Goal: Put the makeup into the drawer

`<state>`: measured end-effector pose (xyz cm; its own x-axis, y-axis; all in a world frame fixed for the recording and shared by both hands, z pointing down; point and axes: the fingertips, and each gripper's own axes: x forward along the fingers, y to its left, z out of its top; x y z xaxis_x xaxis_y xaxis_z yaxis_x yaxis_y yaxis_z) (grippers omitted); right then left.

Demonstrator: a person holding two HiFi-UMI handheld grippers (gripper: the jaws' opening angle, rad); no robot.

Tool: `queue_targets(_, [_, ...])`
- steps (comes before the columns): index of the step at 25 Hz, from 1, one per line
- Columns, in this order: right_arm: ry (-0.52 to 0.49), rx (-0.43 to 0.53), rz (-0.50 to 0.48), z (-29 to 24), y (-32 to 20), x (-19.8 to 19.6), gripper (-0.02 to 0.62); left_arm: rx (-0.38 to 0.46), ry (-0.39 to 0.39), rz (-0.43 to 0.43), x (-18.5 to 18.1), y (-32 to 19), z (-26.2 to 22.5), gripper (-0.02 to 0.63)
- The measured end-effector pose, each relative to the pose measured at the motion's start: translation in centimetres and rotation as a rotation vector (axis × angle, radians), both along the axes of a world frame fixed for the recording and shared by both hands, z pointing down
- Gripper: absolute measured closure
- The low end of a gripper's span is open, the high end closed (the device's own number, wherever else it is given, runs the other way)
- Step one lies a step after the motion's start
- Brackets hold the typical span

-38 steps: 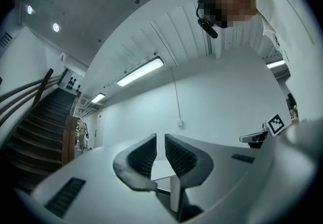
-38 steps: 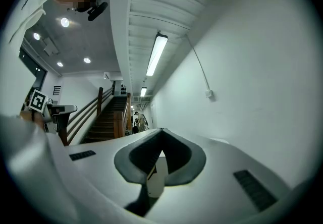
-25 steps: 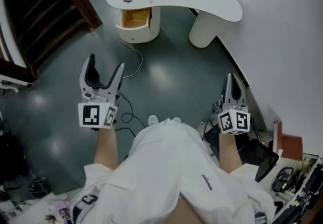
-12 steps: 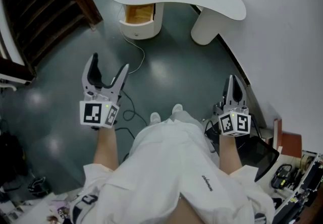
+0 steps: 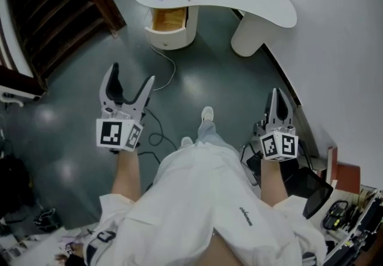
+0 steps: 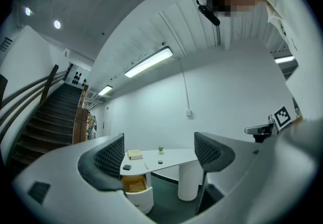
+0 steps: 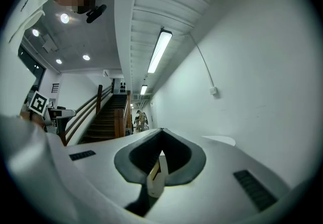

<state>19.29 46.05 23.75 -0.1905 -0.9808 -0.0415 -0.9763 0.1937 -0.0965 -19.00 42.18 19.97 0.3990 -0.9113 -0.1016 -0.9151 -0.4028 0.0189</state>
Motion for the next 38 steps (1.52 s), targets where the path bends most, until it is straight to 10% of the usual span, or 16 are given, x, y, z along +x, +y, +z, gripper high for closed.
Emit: queue_targets(38, [-0.054,-0.028,-0.157,1.2,-29.2,7.8,0.578,-0.051,-0.009,-0.032,12.7,-25.6,0.0,0.195])
